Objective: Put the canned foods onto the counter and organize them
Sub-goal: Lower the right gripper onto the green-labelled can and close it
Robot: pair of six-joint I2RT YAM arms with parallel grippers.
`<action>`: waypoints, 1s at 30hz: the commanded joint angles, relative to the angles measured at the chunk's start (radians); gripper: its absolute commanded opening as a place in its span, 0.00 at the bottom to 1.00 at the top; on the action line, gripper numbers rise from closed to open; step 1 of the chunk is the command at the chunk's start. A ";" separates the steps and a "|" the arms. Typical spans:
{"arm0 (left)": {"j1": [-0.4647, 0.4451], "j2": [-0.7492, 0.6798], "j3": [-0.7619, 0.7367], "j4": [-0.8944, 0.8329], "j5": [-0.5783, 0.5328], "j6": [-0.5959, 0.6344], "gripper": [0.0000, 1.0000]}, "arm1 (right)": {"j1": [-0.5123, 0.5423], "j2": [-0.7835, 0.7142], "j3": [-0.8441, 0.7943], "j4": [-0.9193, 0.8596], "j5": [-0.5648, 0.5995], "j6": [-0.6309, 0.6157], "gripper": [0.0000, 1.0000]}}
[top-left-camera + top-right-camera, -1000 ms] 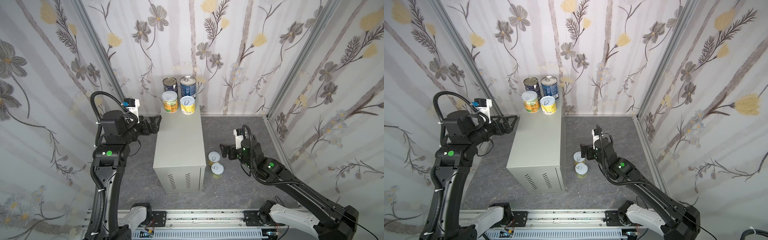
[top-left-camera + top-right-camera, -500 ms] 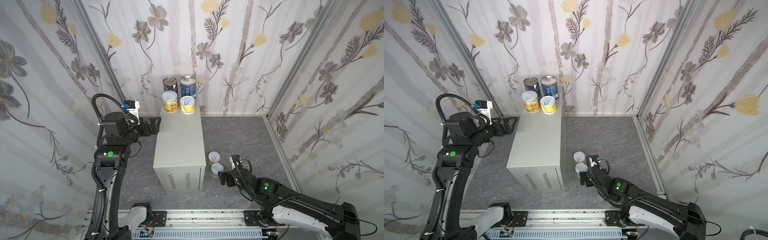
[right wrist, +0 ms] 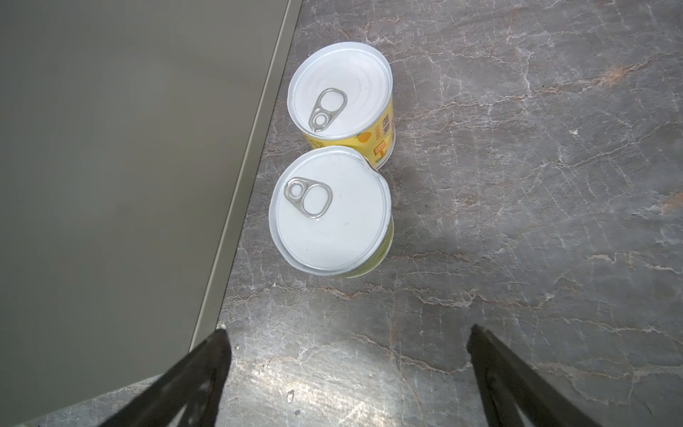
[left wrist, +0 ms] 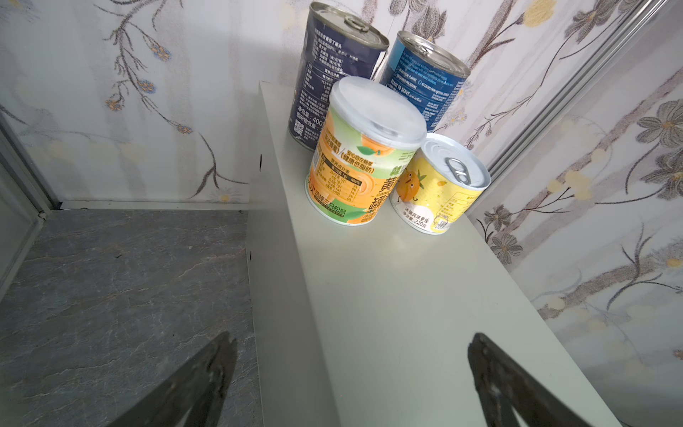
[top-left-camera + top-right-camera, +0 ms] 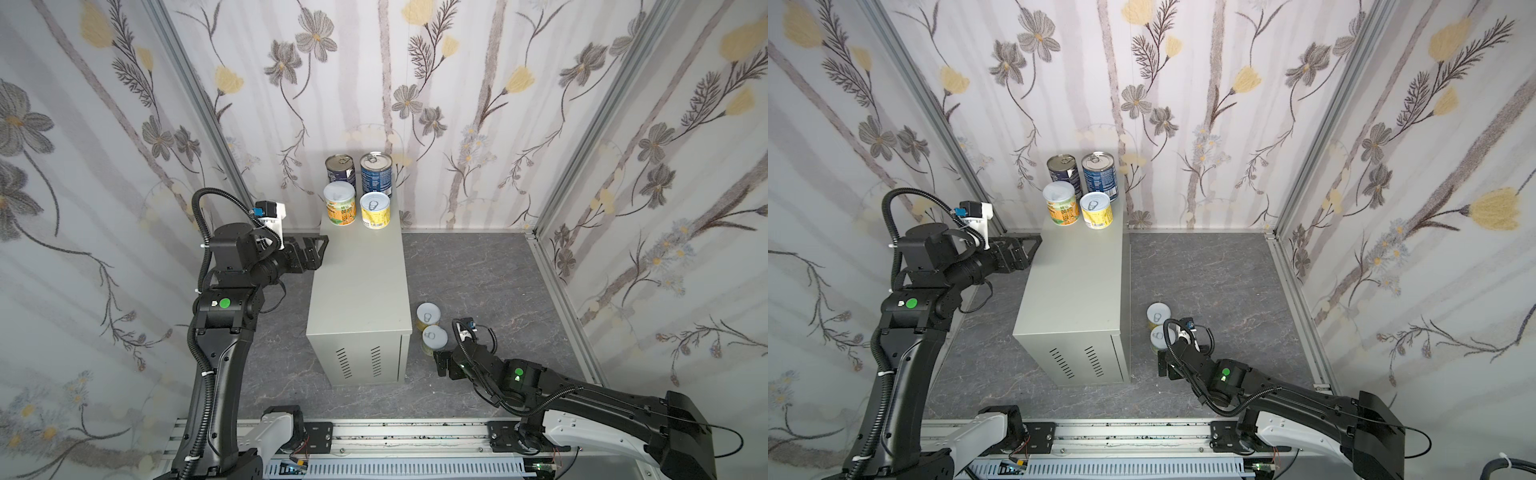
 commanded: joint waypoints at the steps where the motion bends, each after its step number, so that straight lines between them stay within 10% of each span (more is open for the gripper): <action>1: 0.001 0.001 0.000 0.043 0.014 -0.004 1.00 | 0.001 0.060 0.012 0.112 0.018 -0.008 1.00; 17: 0.001 0.001 0.001 0.033 0.011 0.009 1.00 | -0.066 0.390 0.120 0.252 0.026 -0.062 0.99; 30: 0.001 0.008 0.001 0.035 0.011 0.011 1.00 | -0.089 0.451 0.148 0.286 0.029 -0.108 0.77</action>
